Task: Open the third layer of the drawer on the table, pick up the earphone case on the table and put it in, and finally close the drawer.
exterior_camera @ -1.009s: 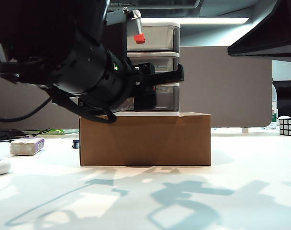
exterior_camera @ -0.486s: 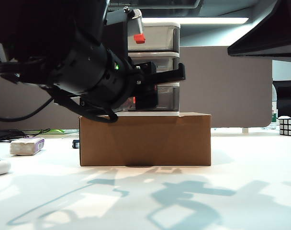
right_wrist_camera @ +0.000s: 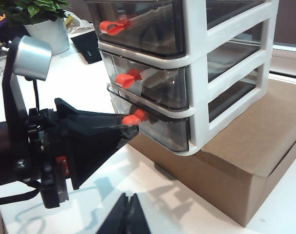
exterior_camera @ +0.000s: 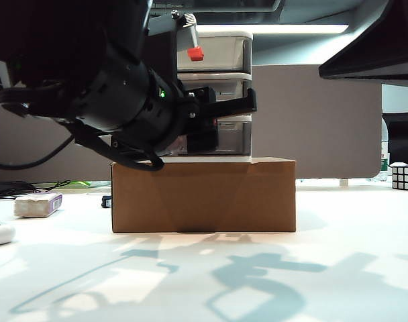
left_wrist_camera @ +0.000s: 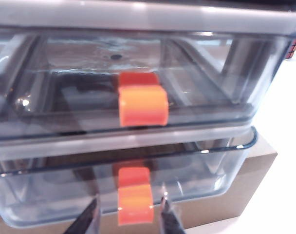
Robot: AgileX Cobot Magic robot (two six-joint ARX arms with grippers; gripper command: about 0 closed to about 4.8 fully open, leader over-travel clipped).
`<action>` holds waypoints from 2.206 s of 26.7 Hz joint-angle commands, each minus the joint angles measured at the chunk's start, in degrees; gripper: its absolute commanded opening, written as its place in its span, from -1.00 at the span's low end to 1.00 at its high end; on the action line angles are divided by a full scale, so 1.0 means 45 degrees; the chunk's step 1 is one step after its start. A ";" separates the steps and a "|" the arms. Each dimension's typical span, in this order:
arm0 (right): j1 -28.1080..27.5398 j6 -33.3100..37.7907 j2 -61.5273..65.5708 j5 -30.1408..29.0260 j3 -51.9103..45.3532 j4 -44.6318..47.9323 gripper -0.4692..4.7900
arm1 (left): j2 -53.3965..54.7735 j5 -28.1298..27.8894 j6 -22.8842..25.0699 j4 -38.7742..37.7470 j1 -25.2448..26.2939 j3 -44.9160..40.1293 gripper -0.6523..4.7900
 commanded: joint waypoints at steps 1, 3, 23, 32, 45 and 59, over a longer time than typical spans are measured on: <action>-0.0005 -0.0044 -0.0029 -0.0068 0.0039 0.0214 -0.84 | 0.0005 0.0170 0.0044 0.0175 0.0053 0.0053 -0.45; -0.0005 -0.0044 -0.0029 -0.0068 0.0039 0.0219 -0.84 | 0.0005 0.0447 0.0039 0.0180 0.0053 0.0053 -0.55; 0.0355 0.0651 0.4595 -0.0083 0.1671 0.3857 -0.84 | 0.0005 0.0588 -0.0015 0.0180 0.0015 0.0053 -0.78; 0.0359 0.0627 0.7757 -0.1297 0.4245 0.3949 -0.84 | 0.0005 0.0617 -0.0005 0.0175 0.0010 0.0053 -0.78; 0.0369 0.0636 0.8412 -0.1603 0.4697 0.4493 -0.84 | 0.0005 0.0559 0.0034 0.0053 -0.0311 0.0049 -0.63; 0.0369 0.0636 0.8412 -0.1889 0.4692 0.4410 -0.84 | 0.0010 0.1141 -0.0010 0.0631 0.0257 0.0238 -0.28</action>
